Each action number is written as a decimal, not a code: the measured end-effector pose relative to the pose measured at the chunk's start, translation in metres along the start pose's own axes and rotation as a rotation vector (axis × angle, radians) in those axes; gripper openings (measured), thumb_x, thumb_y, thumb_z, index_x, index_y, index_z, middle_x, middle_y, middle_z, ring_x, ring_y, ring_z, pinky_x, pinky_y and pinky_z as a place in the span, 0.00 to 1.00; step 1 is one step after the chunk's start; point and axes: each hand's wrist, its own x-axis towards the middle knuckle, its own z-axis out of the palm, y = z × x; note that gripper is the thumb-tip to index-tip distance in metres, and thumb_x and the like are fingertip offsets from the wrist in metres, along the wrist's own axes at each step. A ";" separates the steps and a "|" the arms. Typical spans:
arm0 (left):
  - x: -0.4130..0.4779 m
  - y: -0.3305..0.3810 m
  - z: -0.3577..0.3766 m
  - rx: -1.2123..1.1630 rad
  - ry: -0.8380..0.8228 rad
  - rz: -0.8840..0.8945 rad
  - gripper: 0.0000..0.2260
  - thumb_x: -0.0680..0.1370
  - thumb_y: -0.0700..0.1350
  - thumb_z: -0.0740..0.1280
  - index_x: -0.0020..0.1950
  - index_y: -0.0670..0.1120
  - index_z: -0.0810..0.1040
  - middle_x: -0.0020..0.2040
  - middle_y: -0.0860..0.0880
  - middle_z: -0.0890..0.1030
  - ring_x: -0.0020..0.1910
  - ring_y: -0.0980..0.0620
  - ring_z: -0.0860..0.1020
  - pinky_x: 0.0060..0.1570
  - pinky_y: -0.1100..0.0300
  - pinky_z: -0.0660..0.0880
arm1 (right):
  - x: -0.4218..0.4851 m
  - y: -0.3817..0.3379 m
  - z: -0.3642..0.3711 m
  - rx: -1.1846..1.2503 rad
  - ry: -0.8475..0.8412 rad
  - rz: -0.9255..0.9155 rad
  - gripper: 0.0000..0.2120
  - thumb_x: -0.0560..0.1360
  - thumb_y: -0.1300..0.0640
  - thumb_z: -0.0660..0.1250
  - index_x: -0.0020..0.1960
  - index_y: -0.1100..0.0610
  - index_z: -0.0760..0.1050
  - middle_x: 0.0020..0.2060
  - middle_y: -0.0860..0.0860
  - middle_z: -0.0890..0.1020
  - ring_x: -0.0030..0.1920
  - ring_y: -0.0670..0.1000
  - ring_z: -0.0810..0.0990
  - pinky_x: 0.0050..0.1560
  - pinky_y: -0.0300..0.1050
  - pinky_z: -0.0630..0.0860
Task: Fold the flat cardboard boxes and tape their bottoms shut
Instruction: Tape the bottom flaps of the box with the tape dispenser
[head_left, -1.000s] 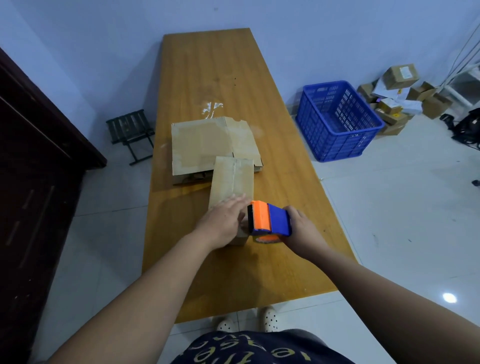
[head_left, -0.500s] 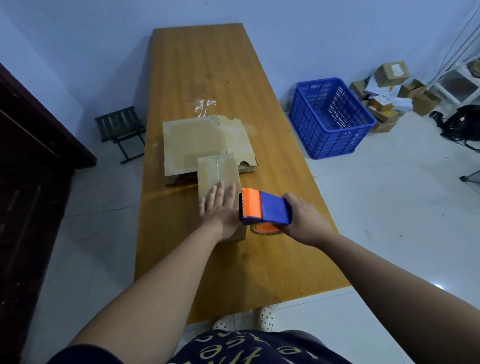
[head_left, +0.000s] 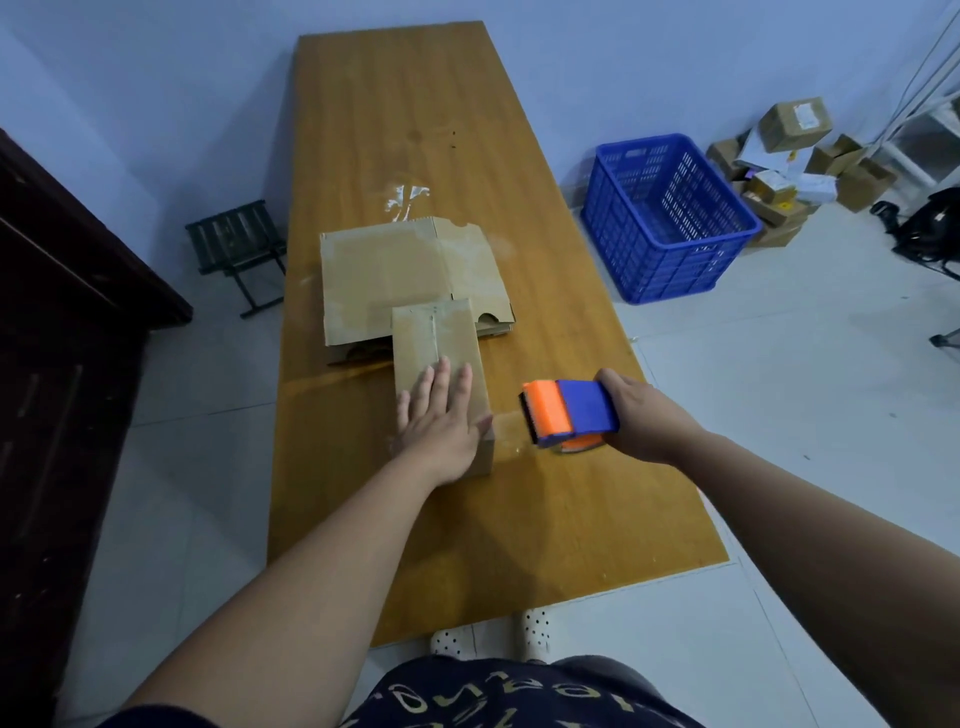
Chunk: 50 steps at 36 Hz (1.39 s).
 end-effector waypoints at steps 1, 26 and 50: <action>0.000 0.001 0.000 0.005 0.002 -0.003 0.29 0.81 0.62 0.42 0.75 0.55 0.30 0.74 0.52 0.26 0.72 0.52 0.27 0.68 0.52 0.28 | -0.001 0.005 0.000 0.023 0.011 0.011 0.15 0.73 0.56 0.71 0.51 0.55 0.65 0.43 0.50 0.75 0.41 0.51 0.76 0.38 0.43 0.72; 0.002 0.001 -0.001 -0.010 -0.017 -0.012 0.29 0.81 0.62 0.43 0.75 0.55 0.29 0.73 0.52 0.26 0.72 0.52 0.27 0.71 0.48 0.30 | -0.011 0.015 0.007 0.000 0.068 -0.098 0.14 0.72 0.64 0.69 0.53 0.57 0.67 0.45 0.51 0.74 0.41 0.52 0.76 0.42 0.52 0.77; 0.000 0.007 -0.002 0.034 0.003 -0.039 0.42 0.75 0.71 0.52 0.76 0.53 0.31 0.75 0.51 0.28 0.74 0.50 0.29 0.72 0.47 0.33 | 0.005 -0.013 0.010 -0.466 -0.229 -0.056 0.53 0.60 0.19 0.38 0.77 0.48 0.50 0.59 0.55 0.75 0.65 0.56 0.70 0.74 0.54 0.52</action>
